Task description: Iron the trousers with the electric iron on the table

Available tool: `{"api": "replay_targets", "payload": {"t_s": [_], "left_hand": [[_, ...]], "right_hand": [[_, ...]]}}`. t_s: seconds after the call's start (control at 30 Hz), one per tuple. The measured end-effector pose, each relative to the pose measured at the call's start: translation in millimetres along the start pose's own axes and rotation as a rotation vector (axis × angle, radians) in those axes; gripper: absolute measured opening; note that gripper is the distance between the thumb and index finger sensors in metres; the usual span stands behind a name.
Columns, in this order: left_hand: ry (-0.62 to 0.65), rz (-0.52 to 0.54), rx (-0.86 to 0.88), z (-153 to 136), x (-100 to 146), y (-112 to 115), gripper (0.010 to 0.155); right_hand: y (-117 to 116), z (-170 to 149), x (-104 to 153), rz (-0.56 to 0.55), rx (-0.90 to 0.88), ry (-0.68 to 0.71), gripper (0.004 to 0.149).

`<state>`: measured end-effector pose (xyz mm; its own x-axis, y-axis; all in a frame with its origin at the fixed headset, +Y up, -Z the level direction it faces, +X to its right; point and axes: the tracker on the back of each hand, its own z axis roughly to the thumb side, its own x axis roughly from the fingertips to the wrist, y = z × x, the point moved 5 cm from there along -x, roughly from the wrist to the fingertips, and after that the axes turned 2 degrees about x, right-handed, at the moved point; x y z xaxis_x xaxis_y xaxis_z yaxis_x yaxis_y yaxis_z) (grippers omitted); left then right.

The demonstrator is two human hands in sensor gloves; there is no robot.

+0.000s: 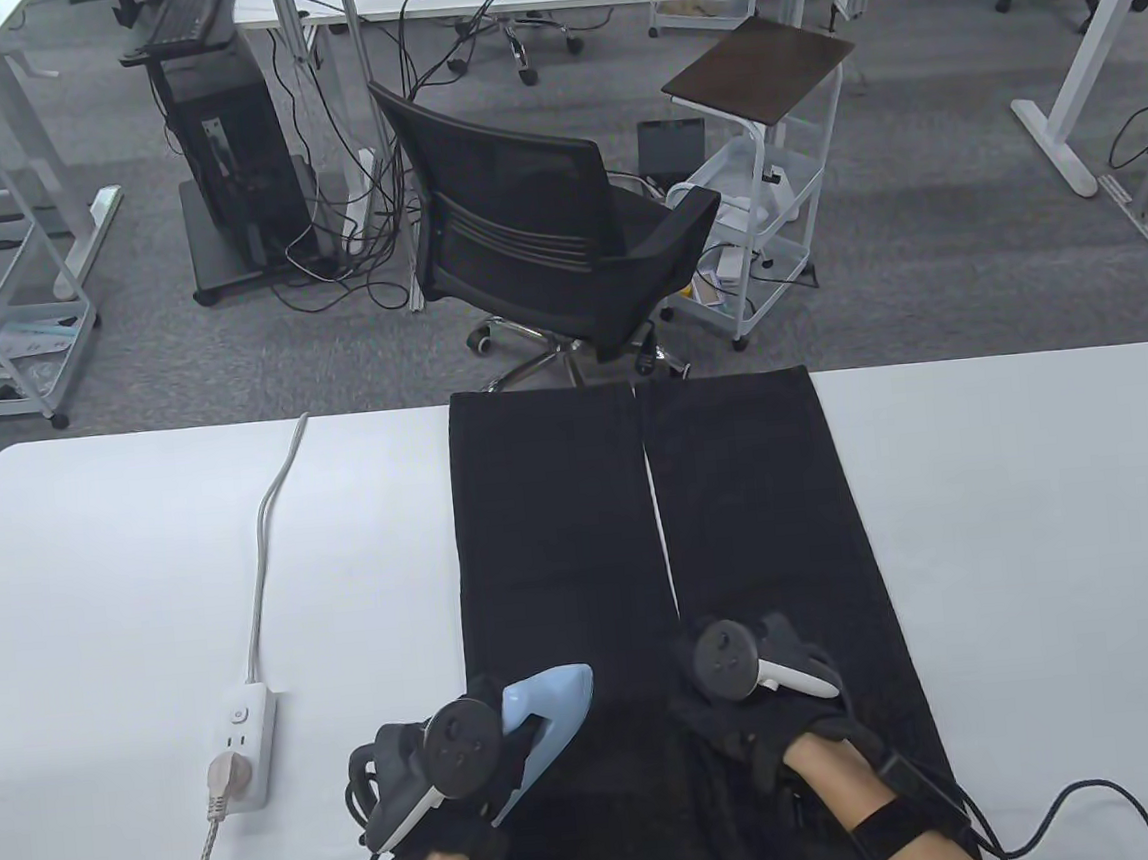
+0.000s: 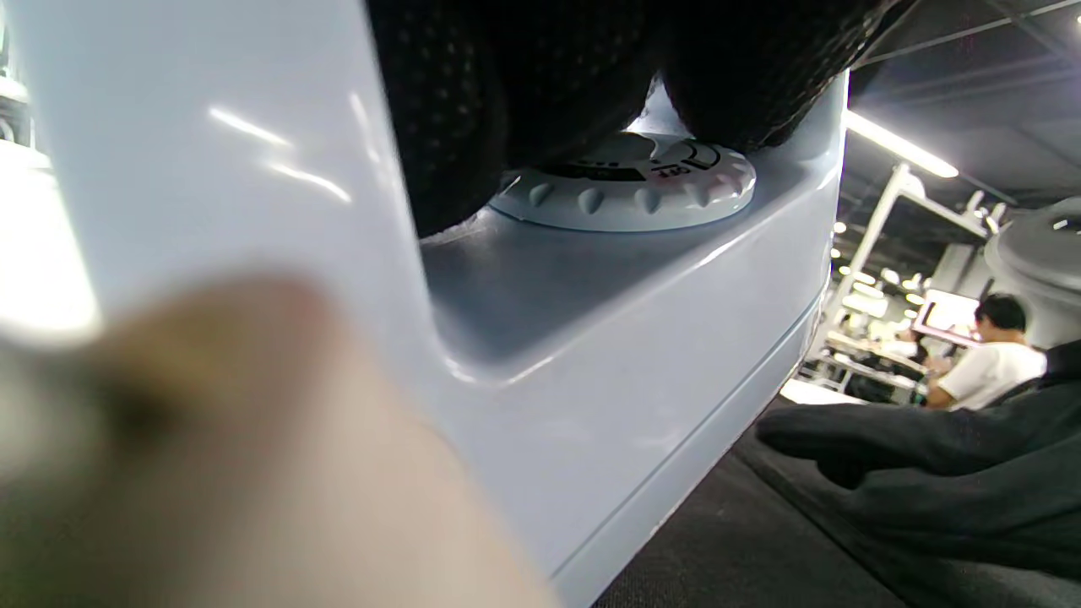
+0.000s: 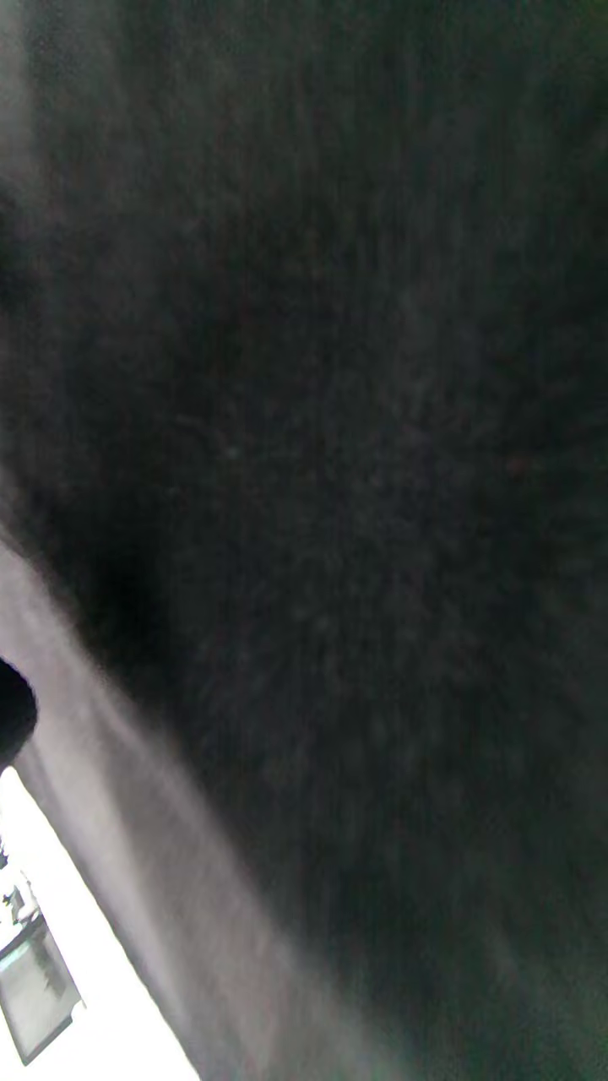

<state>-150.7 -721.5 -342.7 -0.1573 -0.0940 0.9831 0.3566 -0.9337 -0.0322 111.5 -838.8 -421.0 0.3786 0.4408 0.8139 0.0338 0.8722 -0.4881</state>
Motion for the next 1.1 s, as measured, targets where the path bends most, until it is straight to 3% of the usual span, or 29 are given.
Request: {"api": "replay_targets", "payload": {"t_s": [0.1, 0.17, 0.3, 0.83, 1.0, 1.1], "left_hand": [[-0.009, 0.012, 0.007, -5, -2, -2, 0.048], [-0.012, 0.015, 0.014, -6, -2, -3, 0.048], [-0.002, 0.031, 0.048, -6, 0, -6, 0.048], [-0.008, -0.027, 0.088, -8, -4, 3, 0.048], [-0.009, -0.033, 0.094, -10, -4, 3, 0.048], [-0.022, -0.035, 0.115, -16, -4, 0, 0.048]], "right_hand": [[-16, 1, -7, 0.053, 0.082, -0.018, 0.069], [-18, 4, -5, 0.013, 0.115, -0.020, 0.068], [-25, 8, 2, 0.086, 0.133, -0.043, 0.069], [-63, 34, 62, 0.153, 0.227, -0.023, 0.072], [-49, 41, 59, 0.190, 0.314, -0.016, 0.076], [-20, 47, 49, 0.088, 0.271, 0.000, 0.076]]}}
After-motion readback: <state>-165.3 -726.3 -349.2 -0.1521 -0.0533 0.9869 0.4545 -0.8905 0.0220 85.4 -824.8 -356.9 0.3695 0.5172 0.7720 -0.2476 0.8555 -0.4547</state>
